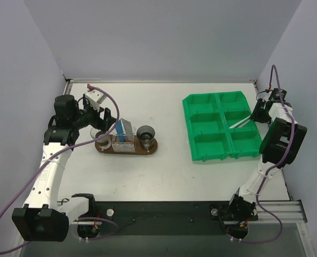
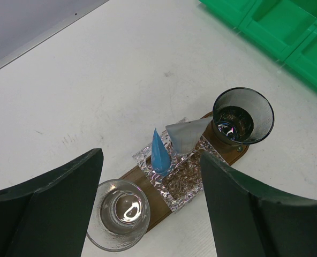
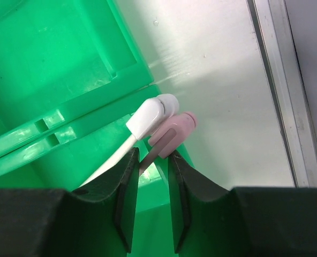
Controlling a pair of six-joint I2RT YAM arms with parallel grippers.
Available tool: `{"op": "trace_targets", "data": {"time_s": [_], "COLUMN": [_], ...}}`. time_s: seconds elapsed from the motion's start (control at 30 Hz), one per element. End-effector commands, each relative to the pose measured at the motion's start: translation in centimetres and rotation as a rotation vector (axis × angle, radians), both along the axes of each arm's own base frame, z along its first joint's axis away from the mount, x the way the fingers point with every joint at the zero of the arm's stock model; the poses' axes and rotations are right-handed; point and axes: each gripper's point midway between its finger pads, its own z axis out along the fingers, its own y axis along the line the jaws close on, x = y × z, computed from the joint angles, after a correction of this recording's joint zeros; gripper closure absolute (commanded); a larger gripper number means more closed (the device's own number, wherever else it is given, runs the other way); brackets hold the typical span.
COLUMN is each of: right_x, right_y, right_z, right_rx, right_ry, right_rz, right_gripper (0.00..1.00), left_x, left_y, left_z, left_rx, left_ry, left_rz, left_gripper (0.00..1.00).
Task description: Prepare toiletry sets of a toothbrush and toothpaste on the tray
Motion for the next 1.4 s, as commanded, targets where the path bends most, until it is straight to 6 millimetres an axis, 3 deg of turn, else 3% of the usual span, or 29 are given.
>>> {"op": "trace_targets", "data": {"time_s": [0.0, 0.6, 0.9, 1.1, 1.2, 1.37], "right_x": [0.1, -0.1, 0.7, 1.1, 1.0, 0.8], "right_y": [0.5, 0.5, 1.6, 5.0, 7.3, 10.5], "right_z": [2.9, 6.1, 9.6, 13.1, 15.9, 18.0], "right_rx": [-0.023, -0.046, -0.007, 0.076, 0.11, 0.092], "right_ry": [-0.062, -0.131, -0.224, -0.318, -0.383, -0.425], "right_rz": [0.003, -0.014, -0.025, 0.064, 0.128, 0.209], "right_gripper": [0.84, 0.92, 1.0, 1.0, 1.0, 1.0], "left_x": [0.6, 0.9, 0.9, 1.0, 1.0, 1.2], "left_y": [0.1, 0.0, -0.2, -0.9, -1.5, -2.2], "left_z": [1.6, 1.5, 1.6, 2.0, 2.3, 2.5], "left_rx": [0.0, 0.001, -0.009, -0.039, -0.063, -0.082], "left_ry": [-0.067, -0.071, -0.074, -0.069, -0.059, -0.07], "left_rz": [-0.002, -0.004, -0.015, -0.04, -0.061, -0.089], "left_gripper": [0.16, 0.16, 0.16, 0.16, 0.16, 0.16]}}
